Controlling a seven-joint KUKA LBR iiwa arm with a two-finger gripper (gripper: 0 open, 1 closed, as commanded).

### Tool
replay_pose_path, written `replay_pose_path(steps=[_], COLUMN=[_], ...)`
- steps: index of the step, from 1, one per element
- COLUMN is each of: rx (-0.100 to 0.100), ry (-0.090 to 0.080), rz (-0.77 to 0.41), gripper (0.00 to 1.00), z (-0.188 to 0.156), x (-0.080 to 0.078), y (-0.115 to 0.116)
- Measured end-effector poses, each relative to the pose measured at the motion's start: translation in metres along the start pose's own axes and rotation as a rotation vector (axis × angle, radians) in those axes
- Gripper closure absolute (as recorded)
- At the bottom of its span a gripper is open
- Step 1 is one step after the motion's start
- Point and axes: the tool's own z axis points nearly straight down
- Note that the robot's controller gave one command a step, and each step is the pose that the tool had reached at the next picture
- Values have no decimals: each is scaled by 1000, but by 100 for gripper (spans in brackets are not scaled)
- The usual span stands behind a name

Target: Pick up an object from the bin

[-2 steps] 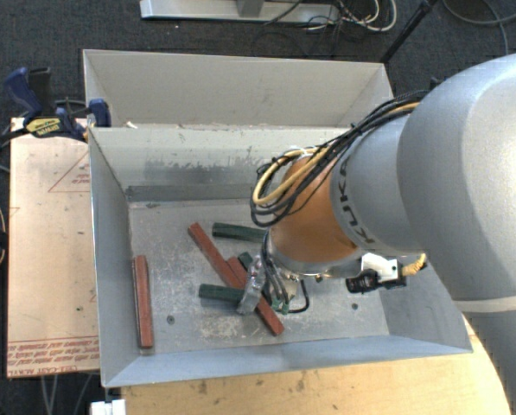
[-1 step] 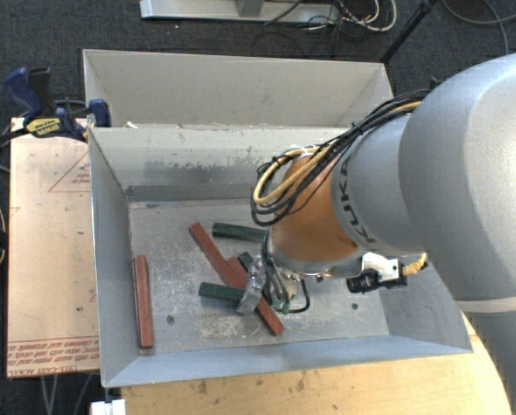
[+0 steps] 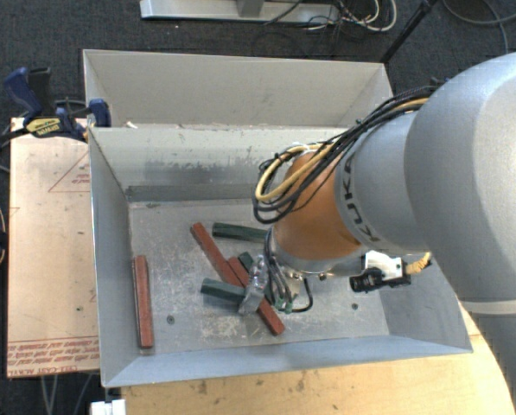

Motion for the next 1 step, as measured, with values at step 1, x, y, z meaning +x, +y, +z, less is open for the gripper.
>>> replay_pose_path(steps=[1], rx=[1], ry=[2], rz=[0], gripper=[100], z=[-17], x=[1], y=[0])
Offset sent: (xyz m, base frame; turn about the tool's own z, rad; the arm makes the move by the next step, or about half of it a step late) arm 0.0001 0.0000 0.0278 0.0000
